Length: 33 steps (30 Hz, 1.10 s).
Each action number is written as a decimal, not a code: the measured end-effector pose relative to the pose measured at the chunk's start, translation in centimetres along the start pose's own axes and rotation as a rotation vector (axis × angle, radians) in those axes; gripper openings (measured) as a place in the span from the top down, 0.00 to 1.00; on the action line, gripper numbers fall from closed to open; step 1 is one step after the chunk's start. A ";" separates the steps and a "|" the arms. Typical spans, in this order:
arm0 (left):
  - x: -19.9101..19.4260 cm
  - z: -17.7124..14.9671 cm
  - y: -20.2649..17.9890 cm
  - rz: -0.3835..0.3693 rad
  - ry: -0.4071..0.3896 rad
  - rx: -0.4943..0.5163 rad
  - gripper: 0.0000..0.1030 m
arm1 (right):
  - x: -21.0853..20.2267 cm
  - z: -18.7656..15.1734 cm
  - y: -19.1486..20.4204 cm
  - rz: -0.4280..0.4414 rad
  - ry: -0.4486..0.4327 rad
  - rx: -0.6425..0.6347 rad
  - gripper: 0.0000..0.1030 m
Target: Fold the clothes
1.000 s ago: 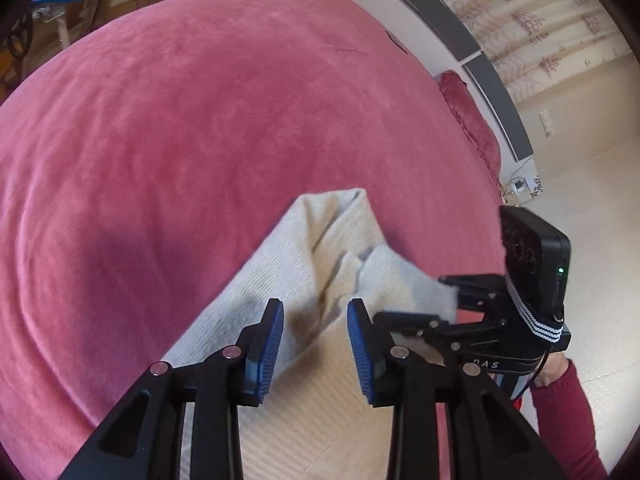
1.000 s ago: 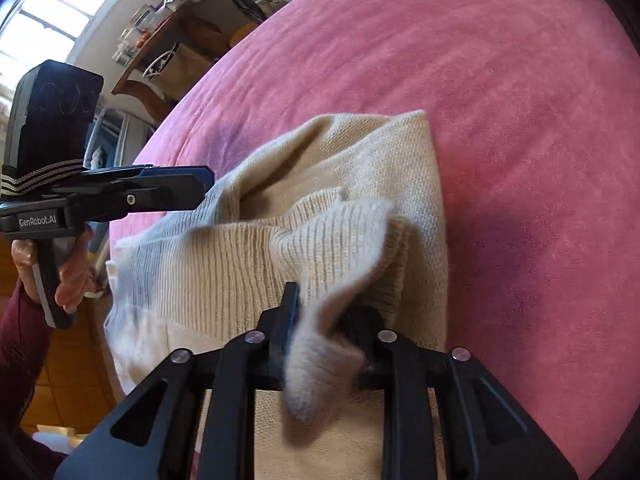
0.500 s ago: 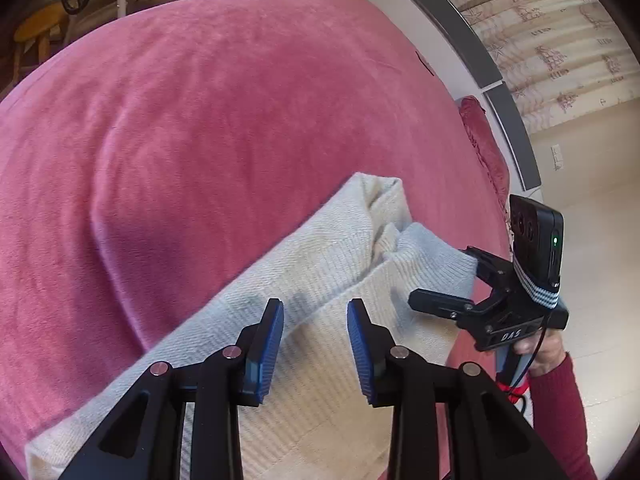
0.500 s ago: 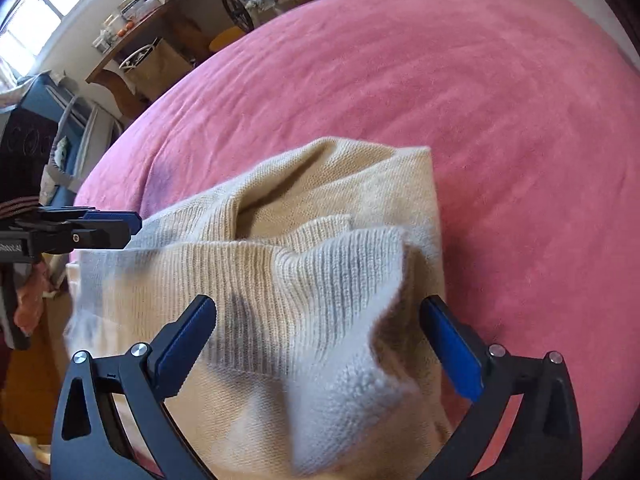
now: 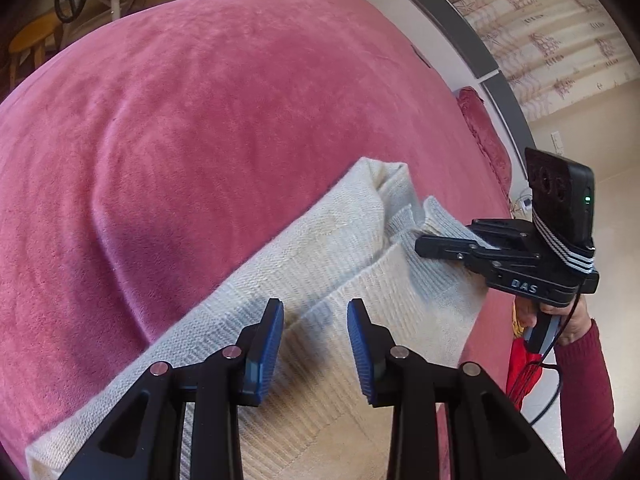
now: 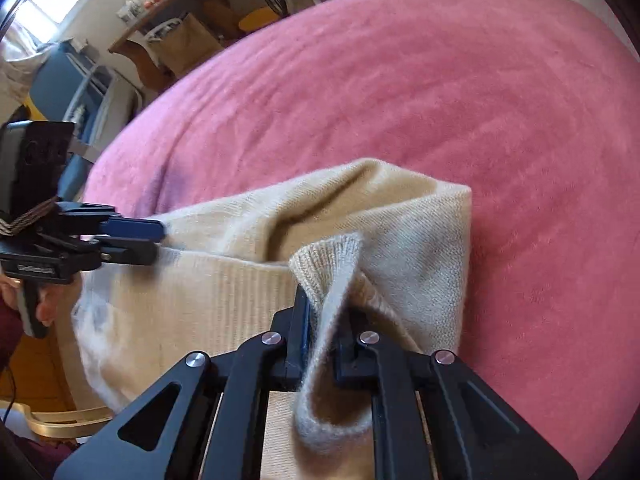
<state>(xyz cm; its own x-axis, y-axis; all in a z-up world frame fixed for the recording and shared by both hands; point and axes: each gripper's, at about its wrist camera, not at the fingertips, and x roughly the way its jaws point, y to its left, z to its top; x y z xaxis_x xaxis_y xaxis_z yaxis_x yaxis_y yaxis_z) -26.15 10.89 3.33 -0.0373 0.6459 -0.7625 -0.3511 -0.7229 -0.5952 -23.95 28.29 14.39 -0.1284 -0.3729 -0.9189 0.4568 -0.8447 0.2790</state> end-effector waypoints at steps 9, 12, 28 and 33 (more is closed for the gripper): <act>0.9 2.8 -2.3 -0.023 -0.039 0.053 0.68 | -4.8 0.2 2.4 0.039 -0.215 -0.163 0.91; 2.0 4.4 -2.5 -0.026 -0.028 0.017 0.68 | -2.3 1.5 -0.5 -0.119 -0.193 -0.065 0.65; 5.8 1.9 -6.0 0.068 0.144 0.335 0.65 | -3.6 -10.6 -5.8 0.023 -0.132 0.243 0.37; 5.6 1.9 -6.8 0.059 0.122 0.355 0.65 | -2.9 -14.2 -6.4 0.022 -0.090 0.330 0.37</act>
<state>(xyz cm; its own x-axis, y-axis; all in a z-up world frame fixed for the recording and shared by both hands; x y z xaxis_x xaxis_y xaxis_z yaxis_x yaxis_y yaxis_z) -25.72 19.90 3.58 0.0373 0.5561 -0.8303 -0.6551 -0.6138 -0.4406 -13.96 40.19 11.30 -0.2055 -0.4128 -0.8874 0.1529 -0.9091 0.3875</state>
